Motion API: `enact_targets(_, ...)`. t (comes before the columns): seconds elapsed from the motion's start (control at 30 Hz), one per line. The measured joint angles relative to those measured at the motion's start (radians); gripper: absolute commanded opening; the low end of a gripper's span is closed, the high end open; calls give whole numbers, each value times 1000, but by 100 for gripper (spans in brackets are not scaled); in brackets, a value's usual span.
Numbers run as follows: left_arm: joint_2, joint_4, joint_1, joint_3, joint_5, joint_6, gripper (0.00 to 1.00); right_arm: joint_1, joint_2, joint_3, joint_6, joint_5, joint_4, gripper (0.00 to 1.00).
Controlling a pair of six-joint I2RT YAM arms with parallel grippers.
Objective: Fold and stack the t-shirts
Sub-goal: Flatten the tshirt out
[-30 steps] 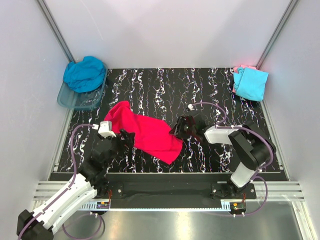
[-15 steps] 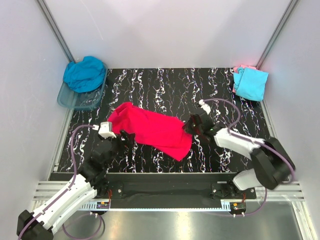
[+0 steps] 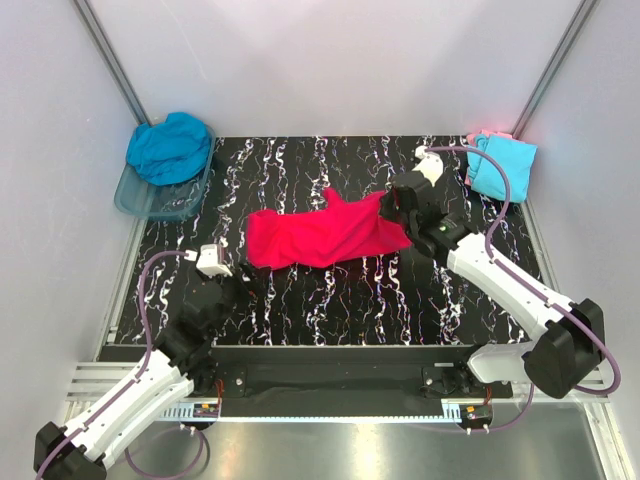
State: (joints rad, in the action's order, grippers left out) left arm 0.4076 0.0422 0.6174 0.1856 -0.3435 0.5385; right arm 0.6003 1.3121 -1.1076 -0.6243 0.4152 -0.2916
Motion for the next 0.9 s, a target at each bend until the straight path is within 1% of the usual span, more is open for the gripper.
enact_targets(0.23,-8,0,2,-2,0,0,95,0,-26,-86,53,4,-51,0)
enact_targets(0.4,10,-5,3,-2,-10,8,96,0,-137,-94,97,-35,-53,0)
enact_targets(0.47,48,-26,3,-2,-25,18,99,0,-192,-87,103,-43,-42,0)
enact_targets(0.57,174,-87,3,6,-61,20,99,0,-273,-53,107,-45,-14,0)
enact_targets(0.67,376,-143,3,71,-95,-1,99,0,-322,-4,108,-48,3,0)
enact_targets(0.8,714,-206,3,270,-101,-40,99,0,-346,69,115,-50,9,0)
enact_targets(0.9,863,-256,3,394,-88,-46,99,0,-354,85,135,-52,7,0)
